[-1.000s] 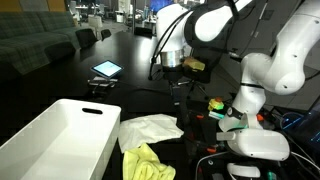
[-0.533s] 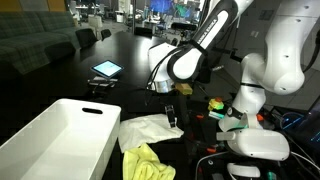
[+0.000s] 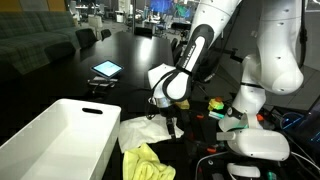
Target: Pick up the marker pen and small tape from the table and put them in the white cup. Pick up the towels from the table and put them in the container.
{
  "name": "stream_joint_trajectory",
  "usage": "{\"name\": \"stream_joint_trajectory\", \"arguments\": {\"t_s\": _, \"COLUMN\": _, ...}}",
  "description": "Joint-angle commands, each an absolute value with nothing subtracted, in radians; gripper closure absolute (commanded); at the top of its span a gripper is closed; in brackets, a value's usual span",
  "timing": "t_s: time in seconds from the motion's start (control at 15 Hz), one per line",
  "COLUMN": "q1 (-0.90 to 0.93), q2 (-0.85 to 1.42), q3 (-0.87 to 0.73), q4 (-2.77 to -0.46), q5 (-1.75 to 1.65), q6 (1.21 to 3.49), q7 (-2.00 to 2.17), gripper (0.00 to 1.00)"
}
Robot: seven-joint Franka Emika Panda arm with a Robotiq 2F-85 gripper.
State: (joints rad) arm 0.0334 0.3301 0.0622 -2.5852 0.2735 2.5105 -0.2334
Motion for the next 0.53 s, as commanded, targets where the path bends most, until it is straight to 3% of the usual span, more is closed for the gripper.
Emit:
{"name": "stream_joint_trajectory", "arguments": {"t_s": 0.0, "q1": -0.002, "q2": 0.453, "q3": 0.098, "q4": -2.545, "q5": 0.293, "q6": 2.643, "q7": -0.216, "gripper": 0.00}}
{"name": "stream_joint_trajectory", "arguments": {"t_s": 0.47, "q1": -0.053, "q2": 0.601, "q3": 0.126, "q4": -2.493, "q5": 0.258, "q6": 2.763, "q7": -0.157, "gripper": 0.01}}
